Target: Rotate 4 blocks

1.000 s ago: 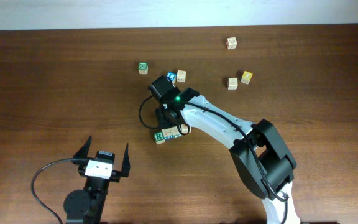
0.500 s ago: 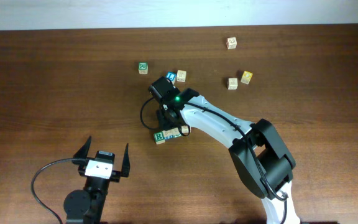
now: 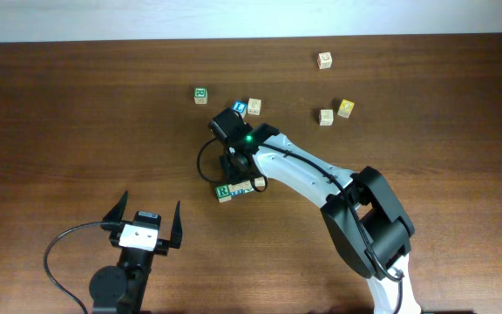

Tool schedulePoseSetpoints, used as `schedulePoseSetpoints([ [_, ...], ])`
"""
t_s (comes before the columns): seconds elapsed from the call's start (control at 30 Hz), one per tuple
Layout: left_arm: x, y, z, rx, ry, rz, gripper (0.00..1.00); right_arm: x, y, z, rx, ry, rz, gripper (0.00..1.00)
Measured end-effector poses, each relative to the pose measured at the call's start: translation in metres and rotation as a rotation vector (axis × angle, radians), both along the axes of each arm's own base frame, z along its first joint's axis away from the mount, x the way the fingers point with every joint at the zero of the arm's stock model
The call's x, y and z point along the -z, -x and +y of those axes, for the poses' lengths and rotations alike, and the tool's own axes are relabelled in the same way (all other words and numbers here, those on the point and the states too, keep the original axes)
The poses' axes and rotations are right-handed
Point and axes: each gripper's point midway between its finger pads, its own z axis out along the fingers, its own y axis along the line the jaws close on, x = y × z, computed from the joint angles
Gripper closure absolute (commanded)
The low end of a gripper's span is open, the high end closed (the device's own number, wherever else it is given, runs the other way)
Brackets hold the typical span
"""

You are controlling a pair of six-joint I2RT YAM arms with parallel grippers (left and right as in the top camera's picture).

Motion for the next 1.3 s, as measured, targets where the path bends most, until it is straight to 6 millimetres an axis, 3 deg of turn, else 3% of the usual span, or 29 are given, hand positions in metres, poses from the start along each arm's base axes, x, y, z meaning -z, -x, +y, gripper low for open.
schedulePoseSetpoints([
  [0.83, 0.000, 0.000, 0.000, 0.000, 0.000, 0.000, 0.01, 0.002, 0.008, -0.003, -0.004, 0.011, 0.036, 0.67],
  [0.93, 0.000, 0.000, 0.000, 0.000, 0.000, 0.000, 0.01, 0.002, 0.008, -0.003, -0.005, 0.011, 0.035, 0.58],
  [1.13, 0.000, 0.000, 0.000, 0.000, 0.000, 0.000, 0.01, -0.001, -0.002, -0.005, 0.007, 0.010, 0.010, 0.57],
  [1.23, 0.000, 0.000, 0.000, 0.000, 0.000, 0.000, 0.01, -0.015, -0.029, -0.018, 0.063, -0.012, -0.025, 0.62],
  [1.3, 0.000, 0.000, 0.000, 0.000, 0.000, 0.000, 0.01, -0.017, -0.036, -0.030, 0.093, -0.008, -0.019, 0.65],
])
